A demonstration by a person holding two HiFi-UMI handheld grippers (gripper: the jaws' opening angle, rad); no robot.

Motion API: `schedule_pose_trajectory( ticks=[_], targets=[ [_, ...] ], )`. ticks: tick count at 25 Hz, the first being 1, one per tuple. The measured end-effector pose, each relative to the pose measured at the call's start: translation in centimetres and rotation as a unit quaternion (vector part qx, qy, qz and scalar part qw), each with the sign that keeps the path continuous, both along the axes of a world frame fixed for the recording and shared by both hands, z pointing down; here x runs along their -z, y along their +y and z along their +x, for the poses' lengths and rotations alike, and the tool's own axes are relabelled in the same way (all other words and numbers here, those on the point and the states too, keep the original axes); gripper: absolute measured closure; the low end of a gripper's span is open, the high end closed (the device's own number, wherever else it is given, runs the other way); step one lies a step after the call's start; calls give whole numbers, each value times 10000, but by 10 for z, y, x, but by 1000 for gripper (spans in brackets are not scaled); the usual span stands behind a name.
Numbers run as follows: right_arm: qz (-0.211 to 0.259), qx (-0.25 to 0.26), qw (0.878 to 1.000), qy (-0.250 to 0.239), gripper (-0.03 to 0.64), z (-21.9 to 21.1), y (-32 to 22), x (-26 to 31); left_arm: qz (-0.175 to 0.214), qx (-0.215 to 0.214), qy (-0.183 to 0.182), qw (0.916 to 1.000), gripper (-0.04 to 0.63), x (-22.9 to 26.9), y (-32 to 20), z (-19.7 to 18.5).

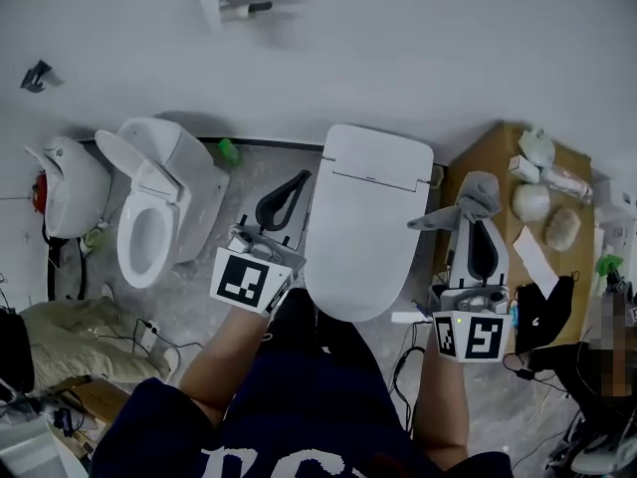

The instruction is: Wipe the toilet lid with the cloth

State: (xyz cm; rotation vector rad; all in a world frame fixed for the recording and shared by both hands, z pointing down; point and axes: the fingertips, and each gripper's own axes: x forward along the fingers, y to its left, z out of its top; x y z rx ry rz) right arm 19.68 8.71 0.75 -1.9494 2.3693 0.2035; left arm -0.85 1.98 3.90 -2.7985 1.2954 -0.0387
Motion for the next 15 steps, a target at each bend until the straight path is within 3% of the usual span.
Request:
schedule_pose_trajectory(
  ticks=[6, 13, 15],
  targets=[
    [302, -38, 9994, 133, 588, 5, 29, 46, 69, -165, 130, 9998, 575, 38, 32, 7],
    [655, -35, 9975, 265, 588, 13, 40, 84, 620, -194, 220, 9976, 575, 83, 47, 18],
    [676, -32, 9973, 300, 588, 13, 42, 89, 795, -275, 87, 9964, 575, 88, 54, 22]
  ],
)
